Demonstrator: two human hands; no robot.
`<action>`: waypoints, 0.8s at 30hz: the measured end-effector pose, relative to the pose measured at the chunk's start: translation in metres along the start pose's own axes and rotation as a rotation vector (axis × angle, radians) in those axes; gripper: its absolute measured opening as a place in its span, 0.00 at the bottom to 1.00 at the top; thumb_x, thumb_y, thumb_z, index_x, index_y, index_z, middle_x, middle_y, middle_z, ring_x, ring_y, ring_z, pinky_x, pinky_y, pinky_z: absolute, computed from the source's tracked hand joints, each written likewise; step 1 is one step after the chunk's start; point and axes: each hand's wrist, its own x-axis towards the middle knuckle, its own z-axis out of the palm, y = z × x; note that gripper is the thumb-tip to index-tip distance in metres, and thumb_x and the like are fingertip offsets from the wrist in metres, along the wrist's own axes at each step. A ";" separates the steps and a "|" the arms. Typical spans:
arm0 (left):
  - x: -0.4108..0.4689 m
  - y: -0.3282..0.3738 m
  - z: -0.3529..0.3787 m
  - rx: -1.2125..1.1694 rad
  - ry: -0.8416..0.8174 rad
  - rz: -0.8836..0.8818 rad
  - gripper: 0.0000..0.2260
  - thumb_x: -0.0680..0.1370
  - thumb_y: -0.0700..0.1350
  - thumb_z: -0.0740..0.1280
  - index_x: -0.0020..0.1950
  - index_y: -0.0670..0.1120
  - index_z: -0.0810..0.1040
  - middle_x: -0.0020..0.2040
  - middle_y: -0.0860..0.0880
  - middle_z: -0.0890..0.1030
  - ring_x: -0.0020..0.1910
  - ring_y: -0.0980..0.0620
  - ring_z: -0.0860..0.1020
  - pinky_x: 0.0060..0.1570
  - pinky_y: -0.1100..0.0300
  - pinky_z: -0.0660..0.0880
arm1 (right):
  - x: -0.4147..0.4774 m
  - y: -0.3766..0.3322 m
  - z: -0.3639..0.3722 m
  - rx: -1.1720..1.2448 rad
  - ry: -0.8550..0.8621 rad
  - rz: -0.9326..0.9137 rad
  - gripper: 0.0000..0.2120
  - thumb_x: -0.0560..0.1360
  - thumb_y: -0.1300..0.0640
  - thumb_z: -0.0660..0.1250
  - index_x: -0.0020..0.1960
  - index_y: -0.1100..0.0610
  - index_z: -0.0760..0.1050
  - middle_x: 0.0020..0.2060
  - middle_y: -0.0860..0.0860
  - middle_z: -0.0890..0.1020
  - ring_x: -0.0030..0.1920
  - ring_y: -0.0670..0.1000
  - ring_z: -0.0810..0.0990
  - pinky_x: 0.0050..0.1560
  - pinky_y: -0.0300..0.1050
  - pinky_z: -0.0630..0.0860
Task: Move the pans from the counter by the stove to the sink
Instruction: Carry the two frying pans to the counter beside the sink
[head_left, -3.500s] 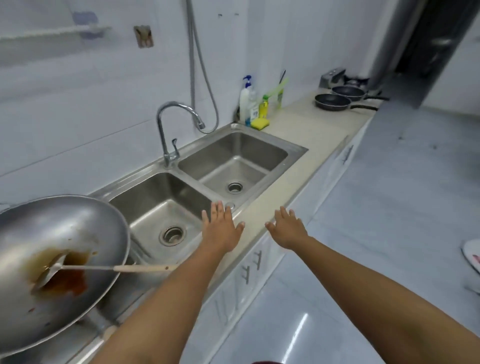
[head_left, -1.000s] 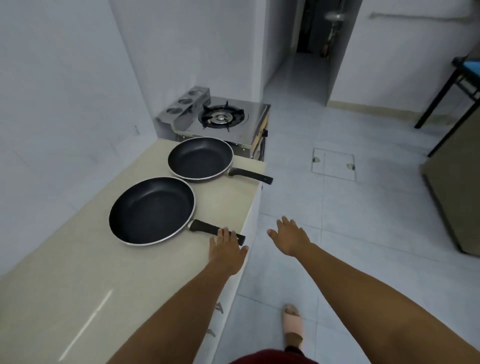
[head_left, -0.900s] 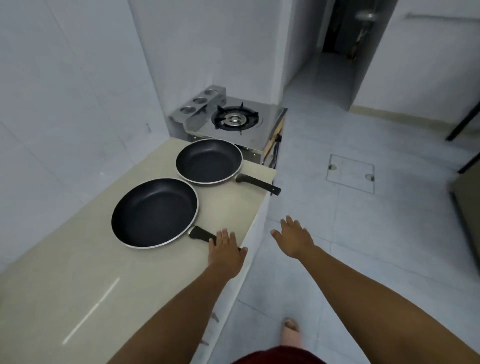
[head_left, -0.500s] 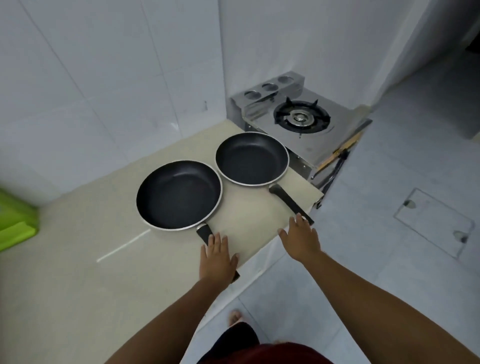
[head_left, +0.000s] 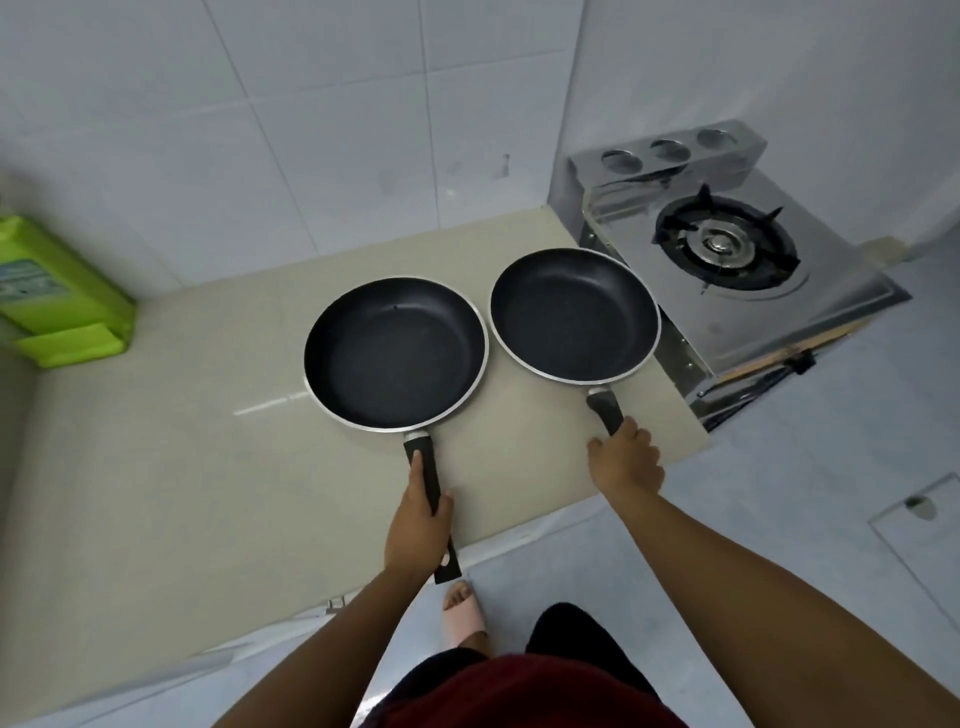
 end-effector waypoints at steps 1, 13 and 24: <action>0.001 0.000 0.001 -0.041 0.004 -0.035 0.31 0.83 0.47 0.61 0.82 0.52 0.49 0.74 0.43 0.71 0.64 0.39 0.76 0.59 0.50 0.74 | 0.010 0.000 -0.001 0.105 -0.036 0.039 0.28 0.80 0.44 0.61 0.71 0.62 0.65 0.64 0.61 0.75 0.61 0.63 0.76 0.57 0.55 0.74; 0.010 0.029 0.033 -0.254 0.306 -0.399 0.19 0.81 0.51 0.62 0.70 0.48 0.71 0.46 0.50 0.78 0.40 0.46 0.75 0.46 0.51 0.76 | 0.062 0.028 -0.018 0.582 -0.464 0.177 0.27 0.74 0.35 0.66 0.28 0.56 0.69 0.21 0.52 0.73 0.23 0.51 0.69 0.30 0.45 0.70; -0.019 0.062 0.073 -0.720 0.526 -0.580 0.22 0.78 0.59 0.64 0.33 0.43 0.75 0.25 0.48 0.73 0.21 0.51 0.69 0.22 0.62 0.68 | 0.077 0.051 -0.032 0.459 -0.342 0.024 0.30 0.71 0.32 0.66 0.28 0.58 0.70 0.21 0.53 0.74 0.22 0.52 0.70 0.28 0.42 0.71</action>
